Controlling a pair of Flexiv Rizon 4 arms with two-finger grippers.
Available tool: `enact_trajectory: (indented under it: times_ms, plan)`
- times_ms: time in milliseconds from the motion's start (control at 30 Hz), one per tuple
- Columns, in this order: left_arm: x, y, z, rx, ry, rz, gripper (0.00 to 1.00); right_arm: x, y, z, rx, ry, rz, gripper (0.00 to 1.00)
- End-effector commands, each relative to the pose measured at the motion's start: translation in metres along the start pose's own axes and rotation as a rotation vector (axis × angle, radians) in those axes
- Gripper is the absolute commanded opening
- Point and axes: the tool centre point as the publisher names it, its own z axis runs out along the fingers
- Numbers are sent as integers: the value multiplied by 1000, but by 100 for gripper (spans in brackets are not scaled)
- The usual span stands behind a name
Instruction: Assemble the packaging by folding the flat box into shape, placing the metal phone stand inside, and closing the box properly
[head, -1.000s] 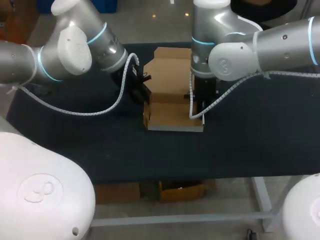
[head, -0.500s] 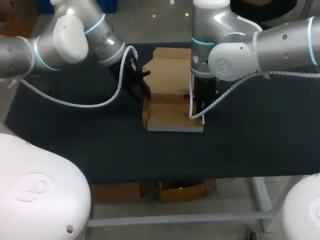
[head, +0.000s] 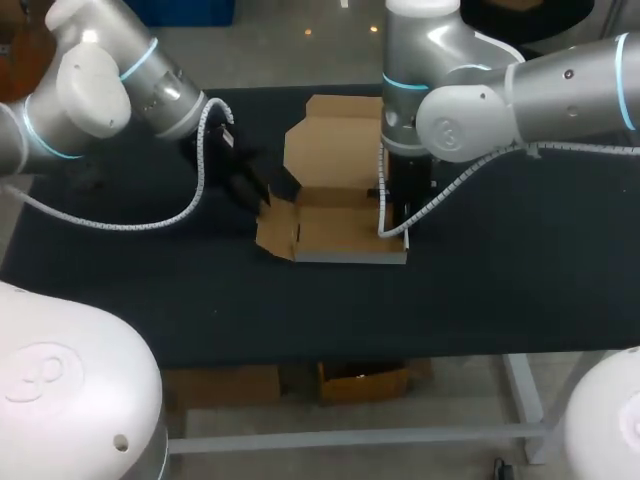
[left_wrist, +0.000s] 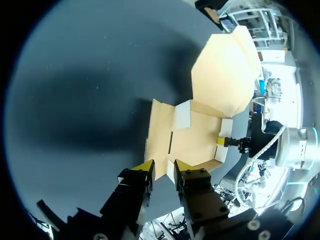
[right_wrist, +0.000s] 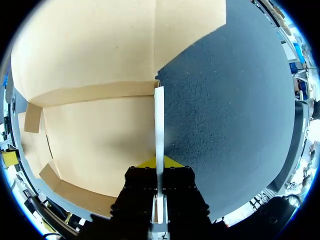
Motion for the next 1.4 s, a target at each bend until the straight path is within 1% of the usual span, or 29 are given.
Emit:
enact_trajectory:
  times_ms: [33, 233, 367, 500, 600, 700, 767, 867, 967, 1167, 1400]
  plan:
    - [-16, 12, -9, 24, 53, 13, 27, 0, 0, 0, 2, 0, -1, 0]
    - [-37, 16, -12, 42, 114, 60, 27, 0, 0, 0, 2, 0, -1, 0]
    - [-47, 18, -7, 47, 130, 90, 27, 0, 0, 0, 2, 0, -1, 0]
    - [-53, 16, 1, 42, 145, 118, 26, 0, 0, 0, 2, 0, -1, 0]
    - [-58, 11, 7, 52, 168, 136, 29, 0, 0, 0, 2, 0, -1, 0]
    - [-61, 7, 13, 60, 183, 144, 27, 0, 0, 0, 2, 0, -1, 0]
    - [-61, 5, 16, 63, 186, 147, 24, 0, 0, 0, 2, 0, -1, 0]
    - [-61, 2, 19, 68, 194, 155, 23, 0, 0, 0, 2, 0, -1, 0]
    - [-60, 0, 22, 68, 210, 164, 26, 0, 0, 0, 2, 0, -1, 0]
    - [-56, -6, 26, 72, 235, 181, 24, 0, 0, 0, 2, 0, -1, 0]
    - [-45, -12, 33, 67, 274, 204, 26, 0, 0, 0, 2, 0, -1, 0]
